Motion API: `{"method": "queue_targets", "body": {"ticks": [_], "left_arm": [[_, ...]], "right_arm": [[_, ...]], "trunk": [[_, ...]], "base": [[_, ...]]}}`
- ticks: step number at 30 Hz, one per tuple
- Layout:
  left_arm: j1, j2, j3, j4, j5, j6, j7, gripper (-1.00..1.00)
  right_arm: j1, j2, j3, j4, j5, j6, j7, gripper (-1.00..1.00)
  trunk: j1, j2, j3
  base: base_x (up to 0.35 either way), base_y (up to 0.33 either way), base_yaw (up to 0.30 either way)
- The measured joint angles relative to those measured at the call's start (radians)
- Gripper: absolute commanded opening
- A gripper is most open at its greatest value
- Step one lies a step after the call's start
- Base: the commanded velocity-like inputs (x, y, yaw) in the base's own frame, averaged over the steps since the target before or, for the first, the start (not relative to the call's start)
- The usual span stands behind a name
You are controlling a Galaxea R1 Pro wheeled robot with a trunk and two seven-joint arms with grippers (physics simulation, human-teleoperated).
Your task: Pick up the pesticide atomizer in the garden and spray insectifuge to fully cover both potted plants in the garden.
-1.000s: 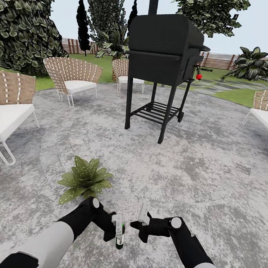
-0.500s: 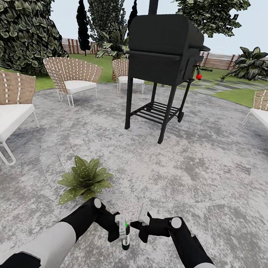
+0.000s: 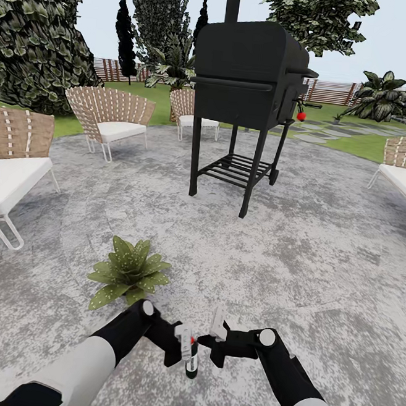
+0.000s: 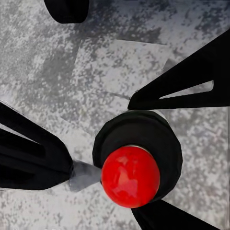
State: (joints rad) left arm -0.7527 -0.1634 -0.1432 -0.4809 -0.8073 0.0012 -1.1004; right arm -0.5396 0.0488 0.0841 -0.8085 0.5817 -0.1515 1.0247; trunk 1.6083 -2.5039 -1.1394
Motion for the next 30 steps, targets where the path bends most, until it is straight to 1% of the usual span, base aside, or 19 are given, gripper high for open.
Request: {"method": "queue_targets", "body": {"ticks": [4, 5, 9, 10, 11, 13, 14, 16, 17, 18, 19, 20, 21, 23, 25, 26, 28, 29, 30], "left_arm": [[0.002, 0.017, -0.003, 0.001, -0.01, -0.002, 0.001, -1.0], [0.002, 0.033, -0.003, 0.002, -0.013, -0.002, 0.001, -1.0], [0.006, 0.127, -0.008, 0.003, -0.015, -0.003, 0.0, -1.0], [0.007, 0.165, -0.005, 0.006, -0.016, -0.003, -0.002, -1.0], [0.012, 0.207, -0.006, 0.014, -0.015, -0.003, -0.004, -1.0], [0.026, 0.255, -0.006, 0.028, -0.013, -0.003, -0.006, -1.0], [0.043, 0.29, -0.007, 0.034, -0.013, -0.005, -0.006, -1.0], [0.074, 0.332, -0.003, 0.039, -0.013, -0.008, -0.002, -1.0], [0.085, 0.344, 0.001, 0.039, -0.01, -0.009, 0.002, -1.0], [0.095, 0.355, 0.005, 0.04, -0.008, -0.009, 0.012, -1.0], [0.104, 0.369, 0.017, 0.041, -0.005, -0.008, 0.041, -1.0], [0.11, 0.378, 0.05, 0.052, 0.007, -0.008, 0.099, -1.0], [0.115, 0.382, 0.08, 0.072, 0.018, -0.008, 0.147, -1.0], [0.132, 0.387, 0.174, 0.162, 0.066, -0.008, 0.318, -1.0], [0.143, 0.389, 0.252, 0.225, 0.121, -0.011, 0.441, -1.0], [0.163, 0.389, 0.312, 0.255, 0.166, -0.027, 0.523, -1.0], [0.193, 0.388, 0.383, 0.276, 0.227, -0.087, 0.625, -1.0], [0.217, 0.386, 0.425, 0.287, 0.269, -0.147, 0.707, -1.0], [0.241, 0.384, 0.458, 0.293, 0.308, -0.197, 0.782, -1.0]], "right_arm": [[0.0, 0.0, 0.0, 0.001, 0.001, 0.0, 0.0, -1.0], [0.0, 0.0, 0.0, 0.001, 0.002, 0.0, 0.001, -1.0], [0.0, -0.002, -0.002, 0.002, 0.004, 0.0, 0.001, -1.0], [0.0, -0.006, -0.004, 0.003, 0.005, 0.0, 0.001, 1.0], [0.0, -0.009, -0.006, 0.005, 0.005, 0.0, 0.002, 1.0], [0.0, -0.012, -0.007, 0.007, 0.005, -0.001, 0.002, 1.0], [0.0, -0.016, -0.007, 0.008, 0.005, -0.002, 0.002, 1.0], [0.0, -0.025, -0.006, 0.011, 0.006, -0.003, -0.002, 1.0], [0.001, -0.032, -0.007, 0.013, 0.007, -0.004, -0.007, 1.0], [0.001, -0.046, -0.008, 0.028, 0.007, -0.004, -0.021, 1.0], [0.001, -0.068, -0.01, 0.065, 0.008, -0.004, -0.056, 1.0], [0.002, -0.092, -0.011, 0.129, 0.006, -0.006, -0.121, 1.0], [0.003, -0.109, -0.011, 0.18, 0.005, -0.008, -0.172, 1.0], [0.004, -0.153, -0.014, 0.368, -0.002, -0.018, -0.361, 1.0], [0.004, -0.167, -0.034, 0.515, -0.027, -0.057, -0.523, 1.0], [0.006, -0.172, -0.054, 0.618, -0.064, -0.124, -0.655, 1.0], [0.008, -0.175, -0.076, 0.716, -0.128, -0.234, -0.821, 1.0], [0.027, -0.176, -0.083, 0.746, -0.184, -0.306, -0.937, 1.0], [0.054, -0.176, -0.087, 0.762, -0.246, -0.355, -1.031, 1.0]], "trunk": [[0.0, 0.0, 0.0], [0.0, 0.0, 0.0], [0.0, 0.0, 0.0], [0.0, 0.0, 0.0], [0.0, 0.0, 0.0], [0.0, 0.0, 0.0], [0.0, 0.0, 0.0], [0.0, 0.0, 0.0], [0.0, 0.0, 0.0], [0.0, 0.0, 0.0], [0.0, 0.0, 0.0], [0.0, 0.0, 0.0], [0.0, 0.0, 0.0], [0.0, 0.0, 0.0], [0.0, 0.0, 0.0], [0.0, 0.0, 0.0], [0.0, 0.0, 0.0], [0.0, 0.0, 0.0], [0.0, 0.0, 0.0]], "base": [[0.0, 0.0, 0.0], [0.0, 0.0, 0.0], [0.0, 0.0, 0.0], [0.0, 0.0, 0.0], [0.0, 0.0, 0.0], [0.0, 0.0, 0.0], [0.0, 0.0, 0.0], [0.0, 0.0, 0.0], [0.0, 0.0, 0.0], [0.0, 0.0, 0.0], [0.0, 0.0, 0.0], [0.0, 0.0, 0.0], [0.0, 0.0, 0.0], [0.0, 0.0, 0.0], [0.0, 0.0, 0.0], [0.0, 0.0, 0.0], [0.0, 0.0, 0.0], [0.0, 0.0, 0.0], [0.0, 0.0, 0.0]]}}
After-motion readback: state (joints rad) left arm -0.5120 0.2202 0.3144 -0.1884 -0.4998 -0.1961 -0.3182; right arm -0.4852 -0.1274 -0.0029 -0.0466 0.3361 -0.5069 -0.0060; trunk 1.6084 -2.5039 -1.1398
